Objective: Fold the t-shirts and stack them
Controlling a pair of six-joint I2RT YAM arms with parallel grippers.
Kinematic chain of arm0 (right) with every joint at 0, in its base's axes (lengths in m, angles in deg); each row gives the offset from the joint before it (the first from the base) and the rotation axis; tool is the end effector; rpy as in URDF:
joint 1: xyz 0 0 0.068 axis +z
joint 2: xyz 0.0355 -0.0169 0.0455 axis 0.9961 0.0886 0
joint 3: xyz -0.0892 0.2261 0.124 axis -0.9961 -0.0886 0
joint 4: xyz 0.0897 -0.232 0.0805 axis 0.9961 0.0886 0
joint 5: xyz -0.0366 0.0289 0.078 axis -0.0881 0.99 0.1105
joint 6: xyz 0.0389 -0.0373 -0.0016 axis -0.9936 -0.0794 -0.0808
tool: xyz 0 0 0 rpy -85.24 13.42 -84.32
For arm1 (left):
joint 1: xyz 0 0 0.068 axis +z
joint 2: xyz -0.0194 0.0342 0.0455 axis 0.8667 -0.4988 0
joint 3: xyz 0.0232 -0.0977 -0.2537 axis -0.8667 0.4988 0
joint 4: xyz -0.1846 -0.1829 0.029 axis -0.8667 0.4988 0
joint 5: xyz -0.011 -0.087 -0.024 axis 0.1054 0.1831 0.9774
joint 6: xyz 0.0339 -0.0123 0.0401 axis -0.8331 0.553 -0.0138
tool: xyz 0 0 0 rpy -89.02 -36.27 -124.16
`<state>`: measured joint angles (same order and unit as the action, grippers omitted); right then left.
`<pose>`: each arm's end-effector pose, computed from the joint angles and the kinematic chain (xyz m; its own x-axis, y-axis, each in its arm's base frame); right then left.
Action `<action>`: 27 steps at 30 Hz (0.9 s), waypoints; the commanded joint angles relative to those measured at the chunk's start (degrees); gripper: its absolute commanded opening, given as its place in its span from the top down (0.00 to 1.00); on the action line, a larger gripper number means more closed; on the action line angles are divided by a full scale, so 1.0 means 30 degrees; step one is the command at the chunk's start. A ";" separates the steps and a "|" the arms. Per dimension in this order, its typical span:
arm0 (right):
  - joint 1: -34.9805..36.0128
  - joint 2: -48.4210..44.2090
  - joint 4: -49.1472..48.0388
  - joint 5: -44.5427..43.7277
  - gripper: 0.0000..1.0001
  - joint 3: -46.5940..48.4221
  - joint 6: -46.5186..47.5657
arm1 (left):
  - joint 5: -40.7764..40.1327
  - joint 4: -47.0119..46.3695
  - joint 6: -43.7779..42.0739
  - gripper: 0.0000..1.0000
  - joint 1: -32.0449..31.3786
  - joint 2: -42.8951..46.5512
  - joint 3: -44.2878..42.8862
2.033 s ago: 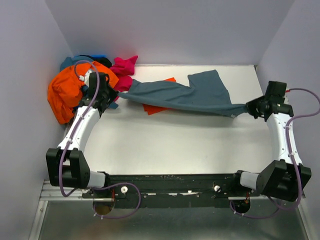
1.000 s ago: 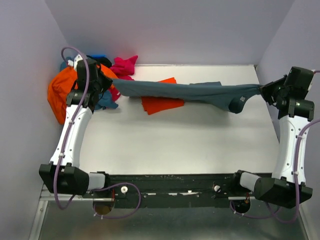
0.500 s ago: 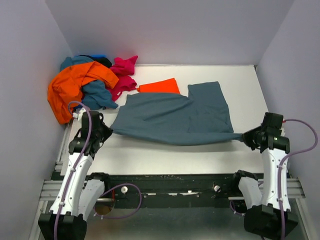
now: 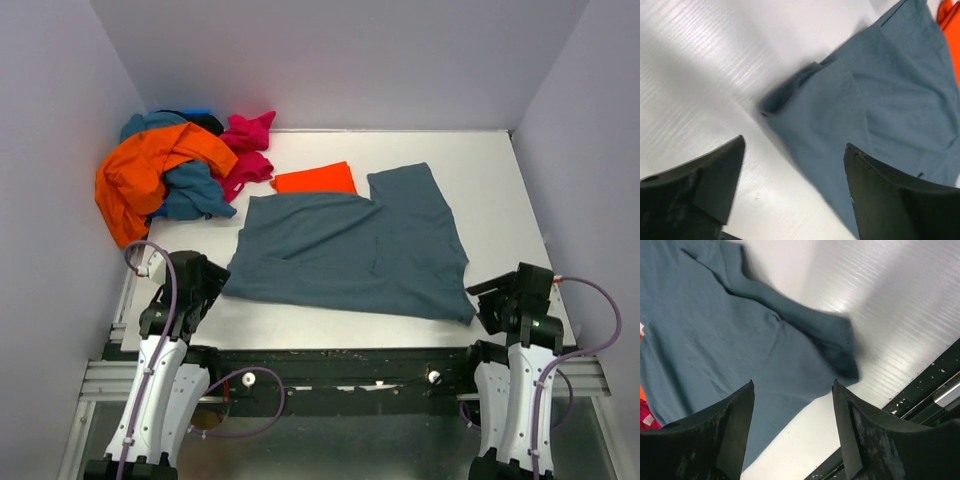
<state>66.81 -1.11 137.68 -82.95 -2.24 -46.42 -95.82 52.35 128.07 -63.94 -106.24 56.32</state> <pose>0.0837 -0.0259 0.2188 -0.2322 0.9212 -0.3122 0.7983 0.3639 0.4798 0.1190 -0.0021 0.2222 -0.3003 -0.8538 -0.4253 -0.6681 0.5064 -0.5451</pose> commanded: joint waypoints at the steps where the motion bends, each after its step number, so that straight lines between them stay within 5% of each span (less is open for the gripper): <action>1: -0.0116 0.0173 -0.1423 0.0459 0.28 0.1570 0.1427 | -0.1440 -0.0339 -0.0299 0.09 0.0056 0.0109 -0.0954; 9: -0.0029 0.4009 -0.9475 0.6783 0.32 0.2776 0.5650 | 0.0720 -0.6662 -0.5340 0.07 0.0085 -0.4249 -0.2947; 15: 0.1725 0.7786 -1.2735 0.7083 0.39 0.4120 0.5564 | 0.4065 -1.3140 -0.6190 0.11 -0.0411 -0.9346 -0.3853; 27: 0.7586 1.5491 -1.4554 0.4476 0.40 0.7547 0.6734 | 0.3158 -1.1830 -0.9325 0.15 -0.1819 -2.0099 -1.3749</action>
<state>87.24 39.63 97.31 -66.75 16.71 -28.74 -87.23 16.49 104.88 -69.29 -158.63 24.32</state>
